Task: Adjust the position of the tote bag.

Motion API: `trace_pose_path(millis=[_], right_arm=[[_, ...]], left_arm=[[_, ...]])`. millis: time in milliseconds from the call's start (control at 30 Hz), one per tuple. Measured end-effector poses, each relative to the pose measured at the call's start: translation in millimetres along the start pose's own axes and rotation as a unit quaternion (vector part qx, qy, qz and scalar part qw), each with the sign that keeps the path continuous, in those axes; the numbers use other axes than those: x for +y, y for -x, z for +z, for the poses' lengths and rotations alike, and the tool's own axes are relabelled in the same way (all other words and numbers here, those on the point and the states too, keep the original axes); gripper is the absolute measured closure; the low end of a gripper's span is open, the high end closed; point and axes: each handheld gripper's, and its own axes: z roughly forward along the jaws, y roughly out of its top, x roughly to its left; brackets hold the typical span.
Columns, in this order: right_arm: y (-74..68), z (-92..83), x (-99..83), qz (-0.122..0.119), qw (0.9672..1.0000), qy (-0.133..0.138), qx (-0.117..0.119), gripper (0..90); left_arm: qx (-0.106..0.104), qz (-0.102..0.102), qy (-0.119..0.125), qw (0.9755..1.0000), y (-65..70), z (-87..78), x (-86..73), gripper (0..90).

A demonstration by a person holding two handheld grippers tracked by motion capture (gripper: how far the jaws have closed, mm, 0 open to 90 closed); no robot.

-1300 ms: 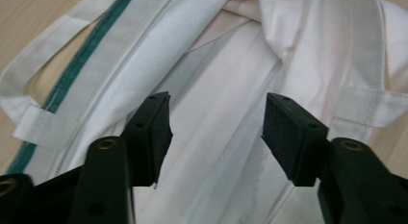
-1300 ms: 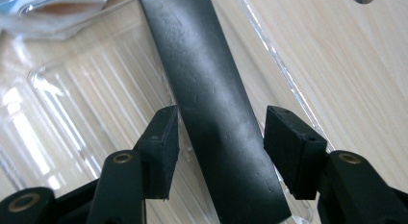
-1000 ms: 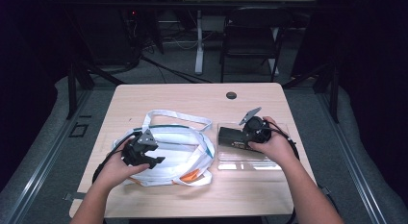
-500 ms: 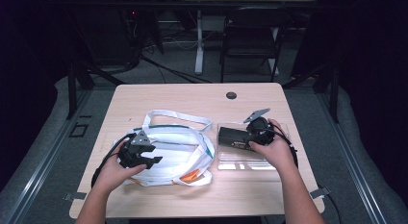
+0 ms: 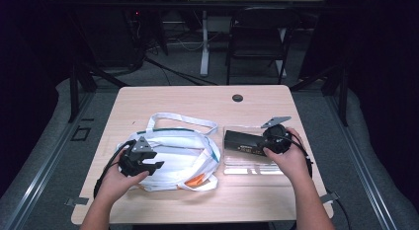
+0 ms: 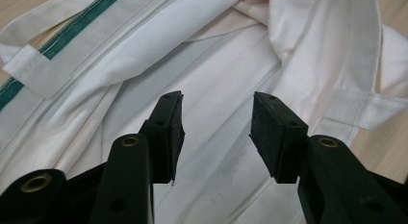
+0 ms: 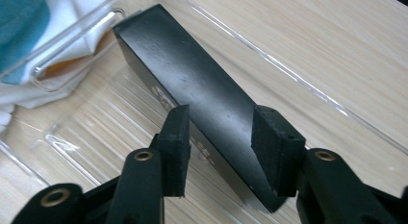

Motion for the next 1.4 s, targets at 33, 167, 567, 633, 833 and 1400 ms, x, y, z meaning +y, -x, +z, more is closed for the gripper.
trace_pose_path(millis=[33, 167, 567, 633, 833, 1400], right_arm=[[2.0, 0.2, -1.9, 0.003, 1.0, -0.003, 0.002, 59.2], [9.3, 0.5, -9.3, 0.019, 0.9997, -0.016, 0.001, 59.4], [26.8, -0.1, -24.6, 0.048, 0.9976, -0.048, -0.013, 54.5], [29.4, 1.0, -27.6, 0.051, 0.9972, -0.053, -0.016, 53.7], [33.5, 6.0, -34.6, 0.059, 0.9957, -0.069, -0.016, 53.4], [36.5, 24.6, -42.1, 0.051, 0.9936, -0.101, -0.007, 62.1]], left_arm=[[0.002, -0.003, 0.001, 1.0, -0.1, -1.0, -0.8, 55.1], [0.001, -0.004, -0.001, 1.0, 1.2, -4.0, -2.4, 55.5], [0.007, 0.0, 0.002, 1.0, 3.7, -7.7, -3.2, 52.3], [0.008, 0.0, 0.006, 1.0, 3.5, -8.4, -2.6, 51.4], [0.014, 0.003, 0.005, 0.9999, 3.4, -7.8, -1.3, 50.2], [0.02, 0.002, 0.01, 0.9997, 4.8, -11.0, -3.0, 48.8]])
